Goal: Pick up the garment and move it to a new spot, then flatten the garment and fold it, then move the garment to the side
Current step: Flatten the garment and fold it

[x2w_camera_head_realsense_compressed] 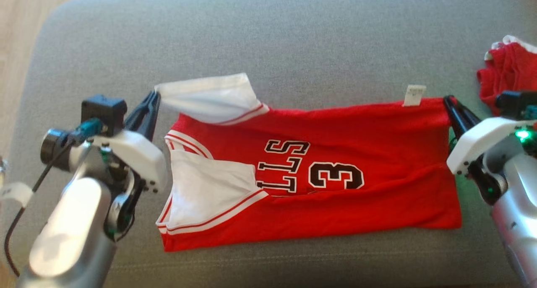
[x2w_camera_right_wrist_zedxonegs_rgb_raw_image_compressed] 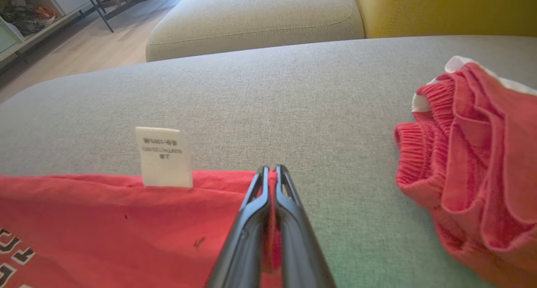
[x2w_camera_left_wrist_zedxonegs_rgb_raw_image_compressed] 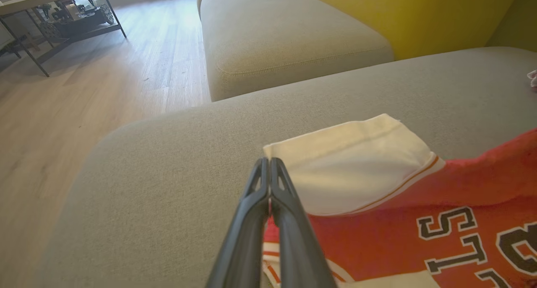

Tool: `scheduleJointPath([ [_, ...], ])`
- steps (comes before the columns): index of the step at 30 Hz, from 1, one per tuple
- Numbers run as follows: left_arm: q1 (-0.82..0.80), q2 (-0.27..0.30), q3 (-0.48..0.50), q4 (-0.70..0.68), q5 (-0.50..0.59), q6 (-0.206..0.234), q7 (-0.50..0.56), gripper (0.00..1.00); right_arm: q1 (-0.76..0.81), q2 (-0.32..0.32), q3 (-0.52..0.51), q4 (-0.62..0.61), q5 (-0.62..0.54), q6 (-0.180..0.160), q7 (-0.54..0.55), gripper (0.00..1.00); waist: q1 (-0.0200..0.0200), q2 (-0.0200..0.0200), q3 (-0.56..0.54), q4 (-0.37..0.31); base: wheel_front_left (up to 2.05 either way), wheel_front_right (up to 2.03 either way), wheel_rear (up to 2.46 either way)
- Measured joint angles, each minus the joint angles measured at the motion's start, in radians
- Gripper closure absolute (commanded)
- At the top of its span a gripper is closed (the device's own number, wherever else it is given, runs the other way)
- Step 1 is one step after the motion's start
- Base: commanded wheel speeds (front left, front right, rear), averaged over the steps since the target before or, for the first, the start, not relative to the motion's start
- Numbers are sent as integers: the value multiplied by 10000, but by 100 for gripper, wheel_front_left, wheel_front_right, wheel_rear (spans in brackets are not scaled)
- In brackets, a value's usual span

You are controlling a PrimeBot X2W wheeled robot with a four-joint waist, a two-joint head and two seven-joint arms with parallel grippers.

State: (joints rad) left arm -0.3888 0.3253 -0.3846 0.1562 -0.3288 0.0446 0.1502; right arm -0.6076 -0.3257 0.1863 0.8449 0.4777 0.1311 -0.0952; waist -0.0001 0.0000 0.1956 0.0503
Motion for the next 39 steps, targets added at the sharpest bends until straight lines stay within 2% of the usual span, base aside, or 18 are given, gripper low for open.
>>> scheduleJointPath([
  [9, 1642, 554, -203, -738, -360, -111, 387, 100, 1134, -341, -17, -706, 159, 0, 487, 100, 0, 0, -577, 191, 0, 0, 0],
  [22, 2822, 1221, -589, -1814, -575, -451, 1049, 100, 2066, -604, -247, -1634, 58, 0, 1499, 100, 0, 0, -897, 384, 0, 0, 0],
  [39, 4056, 1785, -840, -2556, -888, -535, 1528, 100, 3027, -757, -353, -2840, -140, 0, 2894, 100, 1, 0, -1134, 182, 0, 0, 0],
])
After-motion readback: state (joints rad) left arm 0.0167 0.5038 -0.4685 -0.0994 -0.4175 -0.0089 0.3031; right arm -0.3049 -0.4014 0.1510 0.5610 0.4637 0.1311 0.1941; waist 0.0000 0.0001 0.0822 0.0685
